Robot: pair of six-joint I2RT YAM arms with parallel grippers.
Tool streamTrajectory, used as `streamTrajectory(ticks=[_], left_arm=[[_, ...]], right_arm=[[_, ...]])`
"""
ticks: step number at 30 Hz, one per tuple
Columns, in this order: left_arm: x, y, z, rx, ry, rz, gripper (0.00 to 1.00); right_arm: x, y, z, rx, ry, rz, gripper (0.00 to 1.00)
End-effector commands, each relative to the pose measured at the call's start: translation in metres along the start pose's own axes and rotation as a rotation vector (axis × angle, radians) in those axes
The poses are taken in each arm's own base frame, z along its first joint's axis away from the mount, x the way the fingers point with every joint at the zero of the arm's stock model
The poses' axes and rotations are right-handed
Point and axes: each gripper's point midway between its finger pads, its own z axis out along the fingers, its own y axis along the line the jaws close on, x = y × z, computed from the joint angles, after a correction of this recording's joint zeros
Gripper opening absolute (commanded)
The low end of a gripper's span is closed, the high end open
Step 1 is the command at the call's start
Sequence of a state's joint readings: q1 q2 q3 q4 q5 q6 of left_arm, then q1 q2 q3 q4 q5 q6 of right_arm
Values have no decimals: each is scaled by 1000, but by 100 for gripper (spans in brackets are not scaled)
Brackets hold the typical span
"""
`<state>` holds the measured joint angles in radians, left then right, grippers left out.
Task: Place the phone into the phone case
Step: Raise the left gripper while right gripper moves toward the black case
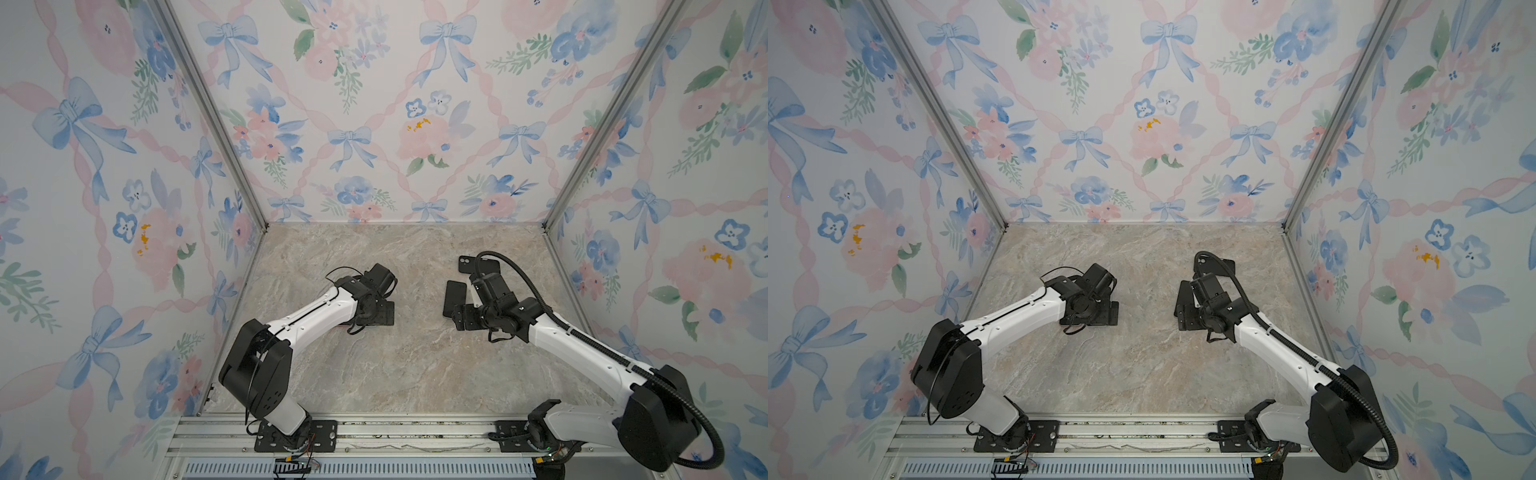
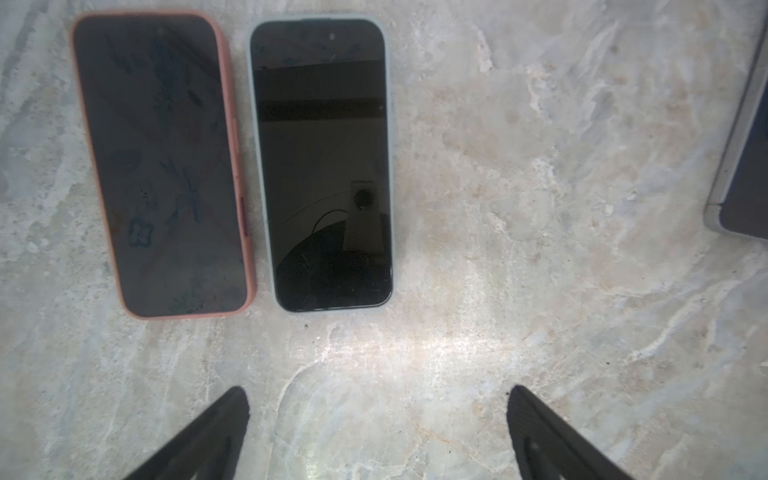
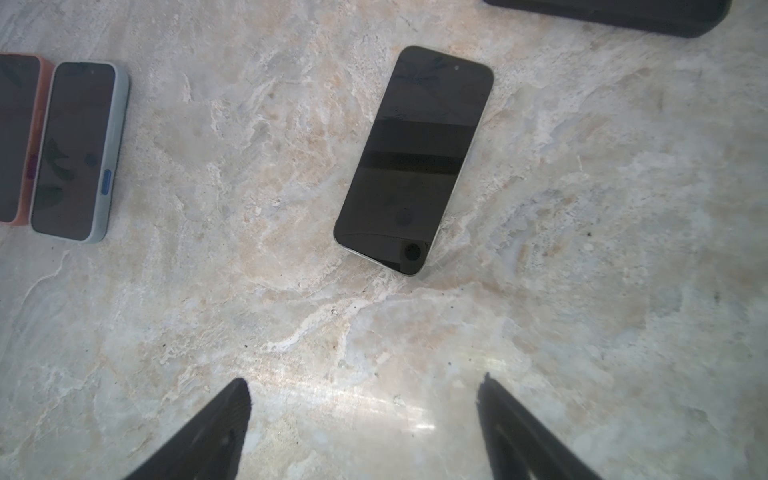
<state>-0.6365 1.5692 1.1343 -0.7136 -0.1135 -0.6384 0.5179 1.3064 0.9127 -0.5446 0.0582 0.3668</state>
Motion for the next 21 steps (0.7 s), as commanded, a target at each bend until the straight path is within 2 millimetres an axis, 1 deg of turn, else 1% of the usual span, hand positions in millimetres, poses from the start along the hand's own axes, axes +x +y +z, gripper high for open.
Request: streamTrajectory(ticks=[1,5,9,13,14,15,17,18,19,21], left_arm=[[-5,-26,-1,122,-37,41,98],[-5,-52,3,221,-35,65,96],[-1,-73,14,264,12,89,95],[2,-84,25,282,53,112,94],[1,-86,27,284,57,114,94],[0,-88,28,290,63,117,94],[-1,-95,31,309,77,123,94],[-1,-99,33,321,86,125,94],[-2,-102,35,326,94,128,94],[-2,-106,41,333,111,131,93]], right_arm=[[-16,-11,4,36,13,-3,84],[-28,-14,17,21,45,84,83],[-36,-14,35,42,80,139,85],[-47,-21,50,56,108,70,84],[-52,-22,50,50,104,48,83],[-52,-26,59,49,135,24,82],[-58,-30,66,46,151,-65,80],[-61,-35,69,61,158,-115,80],[-66,-45,72,87,173,-153,80],[-78,-67,78,124,199,-164,79]])
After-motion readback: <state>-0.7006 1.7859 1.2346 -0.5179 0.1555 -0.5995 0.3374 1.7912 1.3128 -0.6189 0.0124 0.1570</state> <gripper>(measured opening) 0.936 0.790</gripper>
